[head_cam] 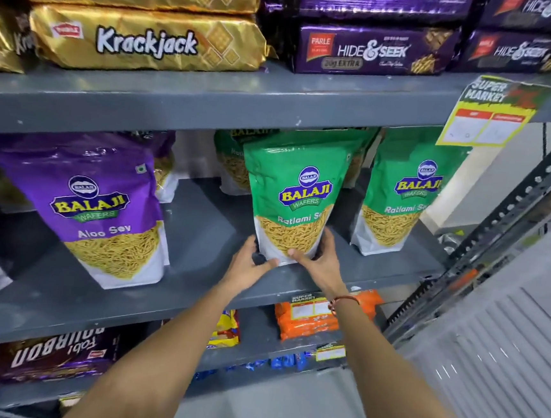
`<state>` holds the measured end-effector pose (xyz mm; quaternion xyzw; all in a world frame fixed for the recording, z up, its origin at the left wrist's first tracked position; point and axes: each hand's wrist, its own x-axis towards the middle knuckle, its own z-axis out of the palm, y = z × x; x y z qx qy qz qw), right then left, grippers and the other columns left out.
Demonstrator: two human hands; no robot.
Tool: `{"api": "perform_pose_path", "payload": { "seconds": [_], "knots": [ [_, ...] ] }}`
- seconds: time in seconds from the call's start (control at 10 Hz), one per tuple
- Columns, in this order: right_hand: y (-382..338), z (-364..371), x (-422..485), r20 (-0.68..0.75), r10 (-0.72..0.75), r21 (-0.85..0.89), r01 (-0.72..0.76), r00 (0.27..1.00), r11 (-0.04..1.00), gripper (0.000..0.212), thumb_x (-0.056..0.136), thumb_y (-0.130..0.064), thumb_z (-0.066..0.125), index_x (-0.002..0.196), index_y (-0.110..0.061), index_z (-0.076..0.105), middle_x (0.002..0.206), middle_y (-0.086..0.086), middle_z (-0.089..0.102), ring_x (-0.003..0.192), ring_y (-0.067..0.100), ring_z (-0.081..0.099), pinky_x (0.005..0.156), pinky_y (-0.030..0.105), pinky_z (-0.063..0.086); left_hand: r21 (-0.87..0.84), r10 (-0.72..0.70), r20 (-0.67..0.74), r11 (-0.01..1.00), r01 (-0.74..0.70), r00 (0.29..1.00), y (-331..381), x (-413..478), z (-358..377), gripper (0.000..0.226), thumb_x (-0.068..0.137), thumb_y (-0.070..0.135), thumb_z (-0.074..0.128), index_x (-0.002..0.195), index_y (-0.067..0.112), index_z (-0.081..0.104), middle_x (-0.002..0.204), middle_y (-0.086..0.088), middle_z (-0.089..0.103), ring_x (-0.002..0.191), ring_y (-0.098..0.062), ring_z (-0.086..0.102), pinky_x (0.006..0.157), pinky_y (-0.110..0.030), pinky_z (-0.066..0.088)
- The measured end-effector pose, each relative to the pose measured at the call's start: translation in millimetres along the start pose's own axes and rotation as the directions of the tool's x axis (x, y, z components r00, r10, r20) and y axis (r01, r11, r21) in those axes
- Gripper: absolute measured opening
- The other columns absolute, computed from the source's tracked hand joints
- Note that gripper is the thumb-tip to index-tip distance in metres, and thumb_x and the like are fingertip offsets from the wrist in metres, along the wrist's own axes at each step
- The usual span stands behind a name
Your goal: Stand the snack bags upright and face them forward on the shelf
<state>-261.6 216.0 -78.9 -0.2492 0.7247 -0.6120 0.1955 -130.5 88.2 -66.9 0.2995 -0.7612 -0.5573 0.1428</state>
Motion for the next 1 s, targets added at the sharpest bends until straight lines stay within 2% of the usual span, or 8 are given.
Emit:
{"api": "perform_pose_path", "payload": {
  "seconds": [0.1,0.2,0.3,0.6,0.7,0.8,0.9,1.0],
  "knots": [
    [0.5,10.5,-6.8,0.002,-0.039,0.011,0.039,0.999,0.999,0.077,0.065,-0.032,0.085,0.127,-0.022,0.04,0.119,-0.008,0.057,0.114,0.013,0.055,0.096,0.032,0.048,0.003,0.017,-0.064,1.0,-0.016,0.998,-5.1,-5.8,-5.1,0.057,0.08,0.025,0.071,0.129,0.013,0.045,0.133,-0.006,0.058,0.122,-0.022,0.055,0.103,-0.042,0.045],
    [-0.4,21.4,-12.7,0.0,-0.049,0.017,0.049,0.999,0.999,0.07,0.066,-0.03,0.084,0.12,-0.024,0.041,0.117,-0.004,0.059,0.109,0.01,0.057,0.089,0.022,0.05,0.049,0.01,-0.083,0.999,-0.006,0.996,-10.1,-8.8,-16.8,0.055,0.079,0.027,0.072,0.126,0.012,0.048,0.131,-0.007,0.06,0.121,-0.024,0.056,0.103,-0.044,0.045],
    [-2.4,29.7,-16.8,-0.015,-0.048,0.018,0.048,0.999,0.999,0.069,0.066,-0.031,0.084,0.117,-0.028,0.039,0.114,-0.005,0.059,0.104,0.007,0.057,0.076,0.003,0.046,0.043,0.0,-0.067,0.999,0.003,0.998,-10.5,-10.8,-24.2,0.057,0.08,0.025,0.071,0.13,0.013,0.046,0.135,-0.008,0.057,0.125,-0.024,0.052,0.106,-0.046,0.042],
    [-6.7,38.8,-18.3,-0.067,0.003,-0.013,-0.004,0.998,1.0,0.076,0.065,-0.031,0.085,0.124,-0.016,0.039,0.119,0.001,0.059,0.104,0.012,0.057,0.075,0.006,0.044,0.02,-0.024,0.03,1.0,0.023,0.999,-5.8,-12.0,-31.6,0.057,0.086,0.022,0.064,0.137,0.016,0.039,0.14,-0.006,0.053,0.128,-0.021,0.05,0.11,-0.041,0.039],
    [-9.3,38.4,-18.3,-0.059,0.019,-0.033,-0.021,0.998,0.999,0.076,0.066,-0.031,0.084,0.125,-0.015,0.038,0.12,0.004,0.06,0.104,0.012,0.056,0.068,0.0,0.044,0.042,-0.053,0.021,0.998,0.052,0.998,-5.2,-11.2,-31.4,0.058,0.086,0.024,0.065,0.137,0.017,0.039,0.14,-0.005,0.053,0.129,-0.021,0.049,0.11,-0.042,0.039],
    [-9.5,34.8,-19.3,-0.042,0.01,-0.085,-0.013,0.999,0.996,0.073,0.067,-0.032,0.083,0.124,-0.014,0.041,0.122,0.006,0.06,0.107,0.016,0.057,0.081,0.015,0.047,0.072,-0.055,-0.066,0.996,0.059,0.996,-8.8,-12.7,-26.4,0.054,0.085,0.024,0.065,0.133,0.014,0.044,0.137,-0.006,0.055,0.128,-0.022,0.05,0.105,-0.035,0.039],
    [-15.9,33.9,-34.9,-0.095,-0.041,-0.197,0.022,0.995,0.98,0.065,0.076,-0.033,0.076,0.126,-0.008,0.042,0.125,0.014,0.053,0.118,0.027,0.051,0.098,0.038,0.044,0.114,-0.056,-0.187,0.99,0.079,0.981,-11.5,-26.7,-21.7,0.058,0.084,0.024,0.067,0.135,0.007,0.045,0.136,-0.011,0.055,0.126,-0.026,0.052,0.103,-0.033,0.039],
    [-18.3,41.2,-55.3,-0.174,-0.198,-0.391,0.117,0.965,0.913,0.056,0.091,-0.032,0.058,0.134,-0.002,0.039,0.131,0.019,0.047,0.124,0.032,0.043,0.102,0.041,0.037,0.086,-0.032,-0.288,0.995,0.059,0.957,-13.5,-38.9,-23.8,0.054,0.083,0.017,0.067,0.132,0.004,0.049,0.132,-0.015,0.059,0.122,-0.027,0.056,0.101,-0.029,0.04]
  ]
}}
